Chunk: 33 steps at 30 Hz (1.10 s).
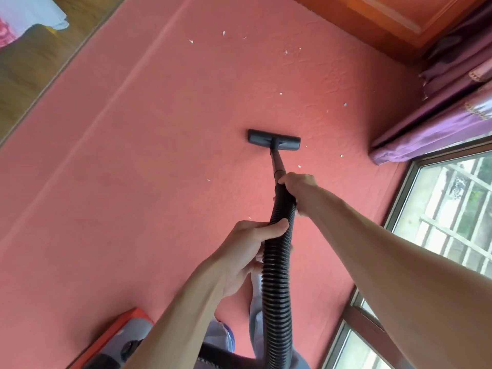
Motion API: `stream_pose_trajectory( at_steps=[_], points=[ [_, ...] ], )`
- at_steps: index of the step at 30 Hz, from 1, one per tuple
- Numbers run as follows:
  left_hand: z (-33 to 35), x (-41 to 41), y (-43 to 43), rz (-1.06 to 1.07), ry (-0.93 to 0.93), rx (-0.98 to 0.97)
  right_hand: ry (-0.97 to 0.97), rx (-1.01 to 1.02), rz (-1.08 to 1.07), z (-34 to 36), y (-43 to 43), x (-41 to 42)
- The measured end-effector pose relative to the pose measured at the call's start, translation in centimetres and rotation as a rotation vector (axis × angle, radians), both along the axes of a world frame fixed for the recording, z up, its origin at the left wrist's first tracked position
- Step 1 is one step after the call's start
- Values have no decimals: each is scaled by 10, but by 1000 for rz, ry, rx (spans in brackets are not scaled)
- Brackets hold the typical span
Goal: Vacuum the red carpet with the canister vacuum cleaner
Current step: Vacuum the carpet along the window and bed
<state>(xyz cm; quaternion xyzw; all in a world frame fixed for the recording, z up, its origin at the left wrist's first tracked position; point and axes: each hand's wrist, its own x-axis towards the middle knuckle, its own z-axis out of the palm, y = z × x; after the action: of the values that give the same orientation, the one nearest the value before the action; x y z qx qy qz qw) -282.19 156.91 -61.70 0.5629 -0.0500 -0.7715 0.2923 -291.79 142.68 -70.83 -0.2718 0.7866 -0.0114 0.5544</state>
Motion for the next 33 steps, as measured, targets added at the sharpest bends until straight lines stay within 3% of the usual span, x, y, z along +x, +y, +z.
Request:
stream_pose_trajectory(
  at_steps=[8,21,33],
  points=[
    [-15,-15,-8,48,-25,23,-14,-13,35,-11,-13,-9],
    [28,16,86,-185,165,36,4,133,-15,13,124,-31],
    [60,35,216,-301,146,25,-24,308,44,54,271,-21]
  ],
)
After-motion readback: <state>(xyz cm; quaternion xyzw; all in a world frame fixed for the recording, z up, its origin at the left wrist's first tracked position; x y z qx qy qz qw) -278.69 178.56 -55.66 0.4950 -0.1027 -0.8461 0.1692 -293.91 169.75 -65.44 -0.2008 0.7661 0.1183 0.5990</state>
